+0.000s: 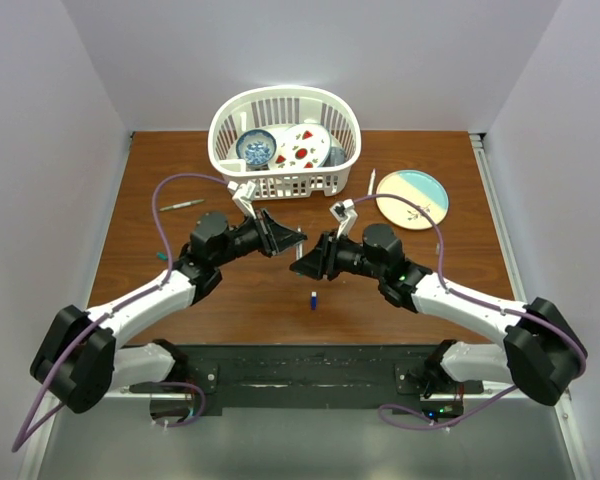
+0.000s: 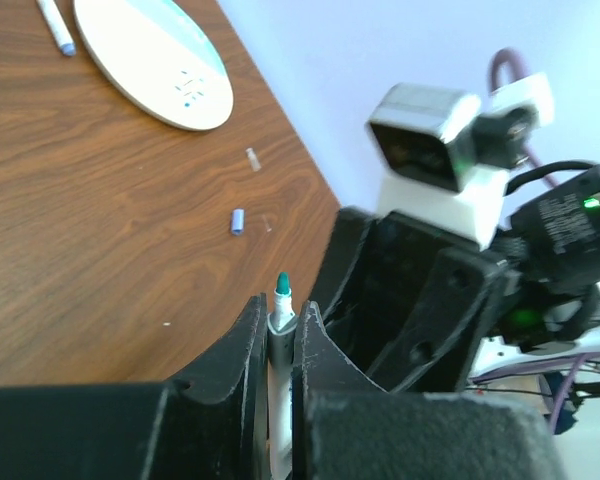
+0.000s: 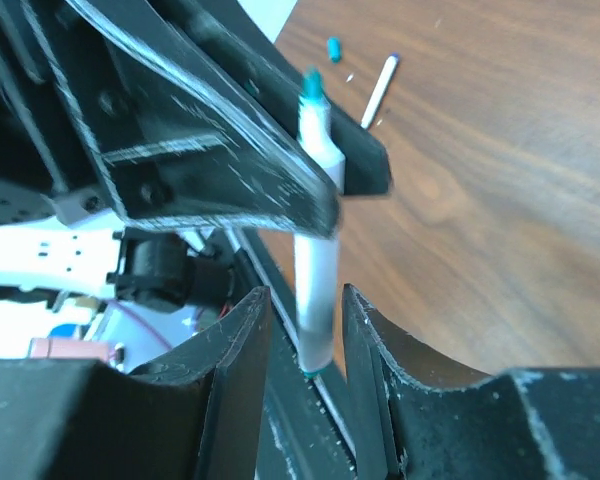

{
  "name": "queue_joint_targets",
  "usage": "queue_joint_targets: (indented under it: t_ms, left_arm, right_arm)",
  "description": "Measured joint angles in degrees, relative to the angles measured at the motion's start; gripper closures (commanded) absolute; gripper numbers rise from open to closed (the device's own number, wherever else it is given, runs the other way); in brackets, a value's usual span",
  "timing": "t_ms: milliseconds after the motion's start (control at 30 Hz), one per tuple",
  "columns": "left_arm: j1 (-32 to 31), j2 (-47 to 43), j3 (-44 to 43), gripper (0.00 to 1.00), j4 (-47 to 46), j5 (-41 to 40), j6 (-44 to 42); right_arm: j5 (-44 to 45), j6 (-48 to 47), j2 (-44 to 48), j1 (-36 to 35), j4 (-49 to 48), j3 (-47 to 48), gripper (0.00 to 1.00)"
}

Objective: Insert the pens into the pen caps

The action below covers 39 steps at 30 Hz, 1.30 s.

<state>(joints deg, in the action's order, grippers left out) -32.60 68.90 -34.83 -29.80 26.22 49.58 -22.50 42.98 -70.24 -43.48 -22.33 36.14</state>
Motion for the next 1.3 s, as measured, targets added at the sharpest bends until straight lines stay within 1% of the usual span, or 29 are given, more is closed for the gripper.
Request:
queue_joint_targets:
  t_ms: [33,67,133,167,200,233,267,300,333,367,400,467,500,533,600,633,700,767,833,933,1000,1133,1300]
  left_arm:
    - [0.00,-0.31,0.00,1.00,-0.13,0.07,0.39]
    - [0.00,-0.72,0.00,1.00,-0.39,0.17,0.59]
    - [0.00,-1.46,0.00,1.00,-1.11,0.28,1.01]
    - [0.00,-1.68,0.00,1.00,-1.40,0.37,1.14]
    - [0.00,-1.86,0.00,0.96,-1.42,0.24,1.31]
    - [0.02,-1.86,0.00,0.66,-1.53,0.52,1.97]
    - [0.04,-1.97,0.00,0.48,-1.53,0.50,2.03]
    - [0.02,-1.99,0.00,0.35,-1.40,0.42,2.01]
    - [0.02,-2.03,0.00,0.13,-1.03,0.26,2.14]
    - [-0.04,-2.25,0.00,0.08,-0.35,-0.26,2.25]
    - [-0.09,-2.64,-0.07,0.06,1.11,-1.16,2.40]
    - [-0.04,-3.82,-0.20,0.07,4.57,-3.89,2.34]
    - [-0.04,-4.48,-0.48,0.10,7.17,-5.92,2.32]
    - [-0.04,-4.98,-0.98,0.18,9.75,-7.78,2.32]
    - [-0.02,-5.86,-3.06,0.27,17.40,-14.95,3.28]
    - [0.11,-6.12,-4.81,0.31,22.86,-20.04,3.98]
    - [0.90,-6.27,-6.54,0.31,28.98,-26.93,6.23]
    - [4.04,-6.58,-7.34,0.31,35.71,-33.18,8.92]
    - [10.19,-6.51,-7.37,0.33,41.66,-37.48,11.32]
    - [18.95,-4.94,-7.39,0.36,47.39,-42.40,14.62]
    - [22.93,-2.73,-7.41,0.37,50.38,-45.48,17.35]
    - [27.41,3.30,-7.61,0.39,54.07,-50.03,20.41]
    - [31.78,11.23,-10.38,0.43,56.85,-52.89,21.33]
  right_arm:
    - [-0.63,0.33,-0.04,-0.02,-0.42,-0.37,0.60]
    - [-1.18,0.57,-0.17,-0.04,-0.98,-0.63,0.70]
    - [-1.86,1.03,-0.55,-0.13,-2.40,-0.90,0.93]
    - [-2.23,1.07,-0.66,-0.13,-2.93,-0.98,1.00]
    - [-3.02,1.57,-0.66,-0.13,-4.22,-1.25,1.00]
    - [-3.02,1.70,-0.59,-0.24,-5.09,-1.53,1.00]
    - [-3.10,1.92,-0.59,-0.26,-6.08,-1.92,1.00]
    - [-3.26,2.03,-0.61,-0.26,-6.67,-2.27,1.00]
    - [-3.50,2.34,-0.48,-0.28,-7.41,-2.78,1.00]
    - [-3.56,2.49,-0.31,-0.28,-7.67,-3.17,1.00]
    - [-3.50,2.64,-0.07,-0.31,-7.72,-3.58,1.00]
    - [-2.64,2.67,0.63,-0.31,-7.08,-4.02,1.00]
    - [-2.36,2.60,0.96,-0.28,-6.62,-4.04,1.00]
    - [-1.68,2.45,1.42,-0.28,-5.88,-4.04,1.00]
    - [0.00,1.99,2.54,-0.28,-4.09,-4.04,1.00]
    - [0.70,1.73,3.08,-0.26,-3.61,-4.22,1.00]
    - [1.90,1.22,4.52,-0.26,-2.40,-4.68,1.00]
    - [2.75,0.50,6.05,-0.26,-0.98,-4.98,1.00]
    - [3.56,-0.44,7.15,-0.26,0.28,-5.01,1.00]
    - [4.00,-2.34,8.39,-0.26,3.02,-5.01,1.00]
    - [4.02,-3.67,8.90,-0.26,4.85,-5.01,1.00]
    - [4.04,-5.66,9.62,-0.26,7.48,-4.98,1.00]
    - [4.15,-7.41,10.54,-0.26,9.25,-4.98,1.00]
